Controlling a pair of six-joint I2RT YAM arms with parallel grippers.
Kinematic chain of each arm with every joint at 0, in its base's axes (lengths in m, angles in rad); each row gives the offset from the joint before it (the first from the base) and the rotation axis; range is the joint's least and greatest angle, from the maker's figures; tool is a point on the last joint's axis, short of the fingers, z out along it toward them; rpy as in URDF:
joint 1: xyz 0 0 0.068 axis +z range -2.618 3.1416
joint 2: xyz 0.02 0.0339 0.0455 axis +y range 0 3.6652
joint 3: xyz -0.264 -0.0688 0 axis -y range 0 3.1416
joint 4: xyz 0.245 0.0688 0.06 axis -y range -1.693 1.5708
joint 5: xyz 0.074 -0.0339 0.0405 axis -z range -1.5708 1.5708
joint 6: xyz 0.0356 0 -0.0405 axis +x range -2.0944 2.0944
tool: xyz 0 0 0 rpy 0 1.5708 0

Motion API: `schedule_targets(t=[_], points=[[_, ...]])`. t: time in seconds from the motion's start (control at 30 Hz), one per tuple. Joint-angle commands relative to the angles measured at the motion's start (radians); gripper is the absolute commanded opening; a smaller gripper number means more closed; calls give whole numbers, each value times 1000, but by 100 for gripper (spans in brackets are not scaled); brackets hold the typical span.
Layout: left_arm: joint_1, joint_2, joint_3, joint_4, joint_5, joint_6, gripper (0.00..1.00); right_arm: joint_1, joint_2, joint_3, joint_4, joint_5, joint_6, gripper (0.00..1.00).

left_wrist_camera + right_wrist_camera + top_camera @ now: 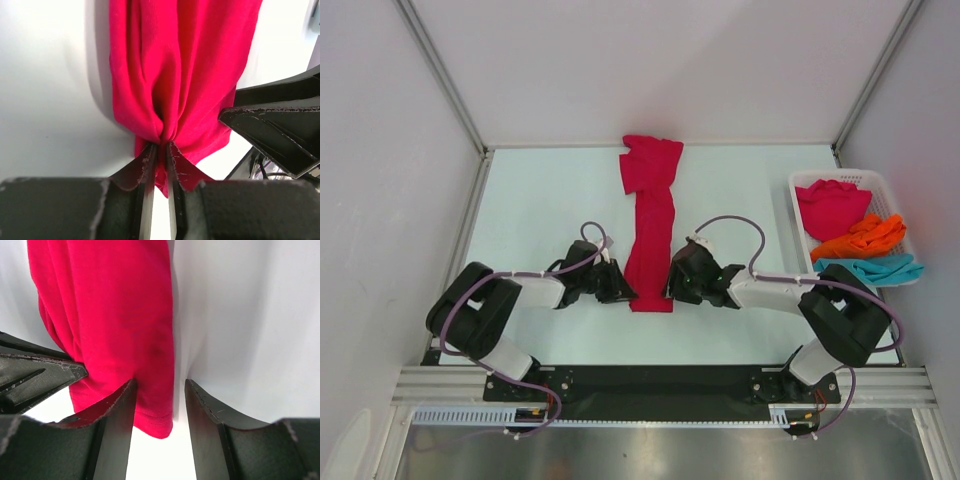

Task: Fold and stack the t-shirts

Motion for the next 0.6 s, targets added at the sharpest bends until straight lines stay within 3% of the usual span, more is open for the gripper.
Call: schedule_targets(t=[0.0, 0.13, 0.27, 0.43, 0.57], points=[[-32, 25, -59, -177, -6, 24, 22, 12, -34, -19, -16, 9, 21, 49], [-31, 16, -59, -179, 0, 19, 36, 14, -49, -26, -21, 10, 30, 49], [-31, 3, -65, -179, 9, 17, 58, 18, -57, -41, -10, 6, 44, 49], [-31, -12, -78, -182, 9, 18, 69, 32, -40, -48, 12, -4, 64, 49], [-31, -1, -90, -174, 9, 18, 69, 46, -20, -48, 27, -11, 72, 49]])
